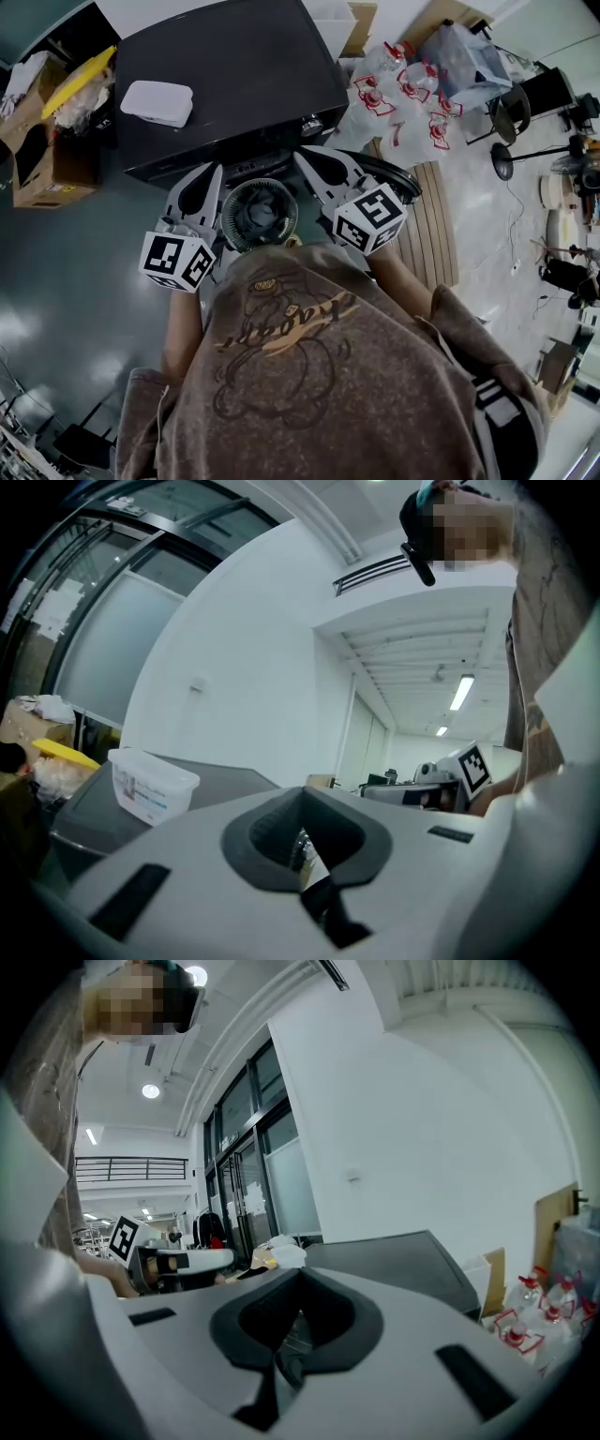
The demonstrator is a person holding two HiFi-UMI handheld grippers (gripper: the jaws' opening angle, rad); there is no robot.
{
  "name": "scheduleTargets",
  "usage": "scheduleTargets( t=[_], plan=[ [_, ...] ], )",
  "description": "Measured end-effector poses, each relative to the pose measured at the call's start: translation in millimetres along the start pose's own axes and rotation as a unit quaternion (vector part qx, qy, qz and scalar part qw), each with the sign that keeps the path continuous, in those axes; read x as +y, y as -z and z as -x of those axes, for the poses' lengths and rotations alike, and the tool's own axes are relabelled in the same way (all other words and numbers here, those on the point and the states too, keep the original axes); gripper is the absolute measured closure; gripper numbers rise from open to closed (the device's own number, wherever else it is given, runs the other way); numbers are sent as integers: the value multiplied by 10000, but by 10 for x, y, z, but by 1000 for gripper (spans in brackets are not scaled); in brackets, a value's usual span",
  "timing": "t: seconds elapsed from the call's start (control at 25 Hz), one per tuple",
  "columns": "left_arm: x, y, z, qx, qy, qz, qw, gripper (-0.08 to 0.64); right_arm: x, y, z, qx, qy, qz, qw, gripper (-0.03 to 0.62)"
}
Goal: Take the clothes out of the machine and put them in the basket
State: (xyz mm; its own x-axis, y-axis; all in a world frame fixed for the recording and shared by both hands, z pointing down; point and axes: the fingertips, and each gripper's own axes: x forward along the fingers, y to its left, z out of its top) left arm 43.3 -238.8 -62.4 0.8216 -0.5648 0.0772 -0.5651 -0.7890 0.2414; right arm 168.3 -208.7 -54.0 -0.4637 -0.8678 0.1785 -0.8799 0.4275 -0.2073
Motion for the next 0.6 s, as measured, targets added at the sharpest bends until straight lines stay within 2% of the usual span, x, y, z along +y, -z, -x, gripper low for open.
scheduleTargets(
  t=[0.6],
  plan=[
    [-51, 51, 64, 43, -201, 140, 9997, 554, 10, 26, 104, -53, 15, -83, 10000, 597]
  ],
)
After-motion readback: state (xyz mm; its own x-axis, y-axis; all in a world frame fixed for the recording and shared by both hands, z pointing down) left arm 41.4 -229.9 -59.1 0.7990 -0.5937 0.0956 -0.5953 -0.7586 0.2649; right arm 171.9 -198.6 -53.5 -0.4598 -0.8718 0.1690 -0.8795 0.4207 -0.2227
